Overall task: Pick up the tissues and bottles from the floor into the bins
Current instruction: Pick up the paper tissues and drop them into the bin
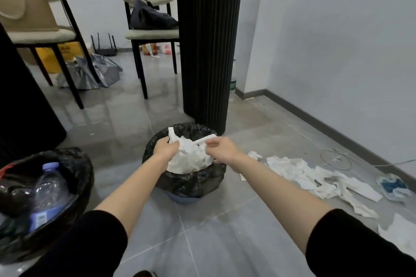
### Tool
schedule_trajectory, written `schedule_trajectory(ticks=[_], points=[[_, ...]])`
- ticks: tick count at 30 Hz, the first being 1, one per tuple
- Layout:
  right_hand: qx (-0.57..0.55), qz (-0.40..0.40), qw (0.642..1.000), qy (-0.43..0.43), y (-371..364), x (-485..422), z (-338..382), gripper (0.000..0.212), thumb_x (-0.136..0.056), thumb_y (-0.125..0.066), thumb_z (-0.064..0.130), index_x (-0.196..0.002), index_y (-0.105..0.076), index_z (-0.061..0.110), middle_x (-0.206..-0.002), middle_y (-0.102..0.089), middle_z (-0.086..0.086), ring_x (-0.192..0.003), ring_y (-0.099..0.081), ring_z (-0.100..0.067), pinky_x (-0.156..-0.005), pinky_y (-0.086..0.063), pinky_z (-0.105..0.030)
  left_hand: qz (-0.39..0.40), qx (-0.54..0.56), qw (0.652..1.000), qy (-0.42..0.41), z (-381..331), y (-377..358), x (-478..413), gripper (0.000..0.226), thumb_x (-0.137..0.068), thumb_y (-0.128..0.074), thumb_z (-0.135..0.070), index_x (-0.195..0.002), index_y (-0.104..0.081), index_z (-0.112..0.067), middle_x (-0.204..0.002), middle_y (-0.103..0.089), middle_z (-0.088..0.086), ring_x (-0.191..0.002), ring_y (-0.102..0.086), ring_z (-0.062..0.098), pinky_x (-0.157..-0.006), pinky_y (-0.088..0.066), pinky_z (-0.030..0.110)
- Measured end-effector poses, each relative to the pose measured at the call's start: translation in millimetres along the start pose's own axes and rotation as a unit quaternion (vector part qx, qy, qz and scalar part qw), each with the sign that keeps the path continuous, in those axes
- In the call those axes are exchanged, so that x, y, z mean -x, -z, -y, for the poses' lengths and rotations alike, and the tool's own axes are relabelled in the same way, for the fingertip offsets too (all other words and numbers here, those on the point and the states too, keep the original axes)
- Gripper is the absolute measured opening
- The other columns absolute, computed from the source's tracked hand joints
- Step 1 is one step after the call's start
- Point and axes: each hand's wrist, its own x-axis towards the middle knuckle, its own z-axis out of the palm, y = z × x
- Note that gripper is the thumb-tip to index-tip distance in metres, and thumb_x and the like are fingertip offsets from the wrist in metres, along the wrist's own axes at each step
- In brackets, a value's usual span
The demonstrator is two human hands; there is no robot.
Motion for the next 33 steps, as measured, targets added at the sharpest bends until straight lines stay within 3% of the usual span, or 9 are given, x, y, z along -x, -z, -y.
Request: schedule_trajectory(ticks=[2, 4, 6, 10, 14, 17, 23, 29, 33], points=[[0.006, 0.048, 0.999, -0.01, -3, 1, 3, 0.043, -0.089, -0.053, 0.007, -0.132, -0.054, 0.015, -0.124, -0.055, -0.004, -0.098, -0.055, -0.016, -0.061, -0.048, -0.019, 0.006, -0.06, 0.998, -0.007, 2, -2, 0, 0.041, -0.097, -0.046, -0.018, -0.137, -0.044, -0.005, -0.141, -0.045, 0.01, -0.128, -0.044, 0.029, -0.097, -0.04, 0.033], [0.012, 0.047, 0.999, -0.011, -2, 2, -1, 0.04, -0.09, -0.052, 0.008, -0.13, -0.054, 0.015, -0.126, -0.055, -0.005, -0.096, -0.054, -0.016, -0.057, -0.044, -0.018, 0.011, -0.102, 0.994, -0.034, 4, -7, 1, 0.055, -0.098, -0.045, -0.02, -0.148, -0.026, -0.007, -0.154, -0.027, 0.007, -0.14, -0.03, 0.025, -0.111, -0.028, 0.033], [0.016, 0.025, 0.999, -0.012, 2, 5, -10, 0.037, -0.09, -0.05, 0.005, -0.125, -0.057, 0.012, -0.116, -0.058, -0.005, -0.087, -0.053, -0.017, -0.057, -0.043, -0.019, 0.009, -0.129, 0.989, -0.073, 4, -16, 4, 0.052, -0.097, -0.045, -0.017, -0.146, -0.031, -0.008, -0.152, -0.033, 0.007, -0.138, -0.034, 0.023, -0.109, -0.028, 0.03], [0.006, -0.017, 0.999, -0.035, 23, 12, -41, 0.029, -0.09, -0.048, 0.004, -0.114, -0.062, 0.012, -0.097, -0.058, -0.002, -0.068, -0.051, -0.009, -0.057, -0.042, -0.019, 0.035, -0.111, 0.985, -0.126, -4, -45, 19, 0.042, -0.097, -0.043, -0.014, -0.138, -0.041, -0.011, -0.136, -0.05, 0.007, -0.118, -0.049, 0.017, -0.093, -0.037, 0.024], [0.019, -0.072, 0.994, -0.077, 54, 24, -78, 0.021, -0.089, -0.047, 0.006, -0.098, -0.061, 0.019, -0.094, -0.061, -0.005, -0.073, -0.055, -0.018, -0.053, -0.043, -0.019, 0.05, -0.11, 0.98, -0.156, -8, -85, 30, 0.036, -0.097, -0.042, -0.013, -0.132, -0.048, -0.013, -0.128, -0.056, 0.006, -0.116, -0.052, 0.022, -0.096, -0.04, 0.026], [0.024, -0.11, 0.988, -0.109, 75, 33, -106, 0.024, -0.086, -0.048, 0.007, -0.084, -0.062, 0.025, -0.092, -0.062, -0.004, -0.08, -0.058, -0.022, -0.062, -0.046, -0.024, 0.075, -0.116, 0.978, -0.159, -5, -118, 35, 0.034, -0.096, -0.042, -0.012, -0.129, -0.051, -0.011, -0.124, -0.058, 0.007, -0.113, -0.054, 0.021, -0.09, -0.04, 0.021], [-0.005, -0.154, 0.973, -0.169, 107, 42, -153, 0.033, -0.086, -0.046, 0.0, -0.113, -0.063, 0.009, -0.1, -0.059, -0.003, -0.088, -0.053, -0.018, -0.073, -0.046, -0.025, 0.127, -0.169, 0.967, -0.141, 9, -180, 35, 0.034, -0.095, -0.044, -0.011, -0.128, -0.051, -0.007, -0.128, -0.058, 0.01, -0.118, -0.054, 0.024, -0.097, -0.039, 0.028], [0.051, -0.155, 0.966, -0.201, 119, 38, -196, 0.035, -0.087, -0.049, 0.005, -0.119, -0.062, 0.007, -0.131, -0.055, -0.007, -0.112, -0.054, -0.022, -0.094, -0.045, -0.03, 0.171, -0.197, 0.959, -0.11, 37, -223, 28, 0.036, -0.095, -0.043, -0.012, -0.13, -0.05, -0.009, -0.126, -0.058, 0.01, -0.116, -0.054, 0.024, -0.096, -0.041, 0.03], [0.097, -0.134, 0.961, -0.221, 116, 27, -215, 0.037, -0.089, -0.048, 0.005, -0.124, -0.06, 0.008, -0.128, -0.058, -0.012, -0.112, -0.056, -0.024, -0.093, -0.042, -0.025, 0.191, -0.21, 0.954, -0.095, 56, -239, 18, 0.037, -0.095, -0.042, -0.012, -0.132, -0.049, -0.009, -0.129, -0.057, 0.01, -0.119, -0.053, 0.025, -0.1, -0.041, 0.031]])
